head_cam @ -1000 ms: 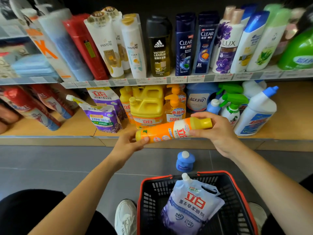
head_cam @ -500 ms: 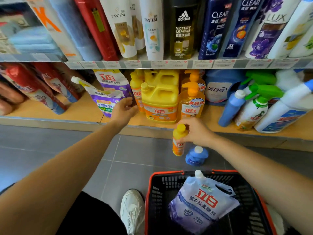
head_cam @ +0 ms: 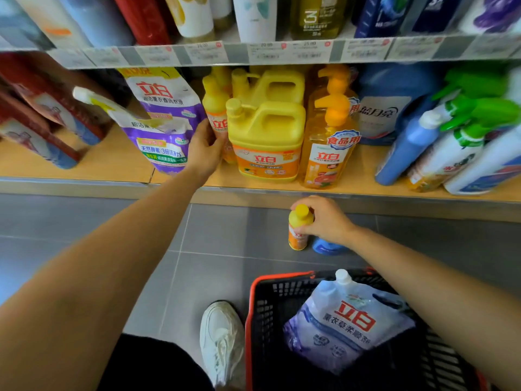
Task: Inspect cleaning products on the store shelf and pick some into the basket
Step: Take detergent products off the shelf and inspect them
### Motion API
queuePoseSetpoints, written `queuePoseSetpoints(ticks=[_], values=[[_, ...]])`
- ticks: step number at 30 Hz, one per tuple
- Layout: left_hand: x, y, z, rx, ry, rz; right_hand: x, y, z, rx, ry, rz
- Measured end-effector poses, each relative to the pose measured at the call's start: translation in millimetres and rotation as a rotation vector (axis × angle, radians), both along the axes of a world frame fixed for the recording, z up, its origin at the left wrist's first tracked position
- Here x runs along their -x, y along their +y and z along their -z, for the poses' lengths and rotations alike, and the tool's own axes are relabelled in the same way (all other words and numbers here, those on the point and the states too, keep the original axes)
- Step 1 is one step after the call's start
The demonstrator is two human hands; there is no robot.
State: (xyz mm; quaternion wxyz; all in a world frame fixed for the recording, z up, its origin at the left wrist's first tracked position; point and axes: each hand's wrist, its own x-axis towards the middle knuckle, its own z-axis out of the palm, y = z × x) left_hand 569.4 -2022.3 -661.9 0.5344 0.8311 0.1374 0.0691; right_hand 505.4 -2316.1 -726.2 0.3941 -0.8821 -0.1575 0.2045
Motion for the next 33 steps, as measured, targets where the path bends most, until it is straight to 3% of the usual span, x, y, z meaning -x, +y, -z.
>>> queuePoseSetpoints(ticks=[4,8,13,16,21,26,33], values=[[10.6,-3.5,12.6,-0.253,-0.036,-0.088,6.2,-4.1,0.4,0.047,-0.012,-0.016],[22.7,-5.5,17.2,-0.315,-0.062,-0.155,10.1,-2.3,-12.0,0.084,-0.073,-0.034],[36.6,-1.1,20.3,-0.172,-0.087,-0.170,-2.8,27.9,-67.4,-0.003,-0.604,-0.045],[40.3,-5.3,16.5,-0.154,-0.134,-0.174,-23.9,50.0,-101.9,0.103,-0.858,-0.053],[33.8,-8.4,7.4,-0.104,-0.140,-0.117,-49.8,68.2,-121.9,0.470,-0.880,-0.148],[35.0,-2.0,-1.1,-0.149,-0.094,-0.117,-49.1,68.3,-116.3,0.492,-0.925,-0.134],[68.0,4.2,-35.8,-0.285,-0.069,0.092,-48.7,71.8,-126.8,0.487,-0.838,-0.132]])
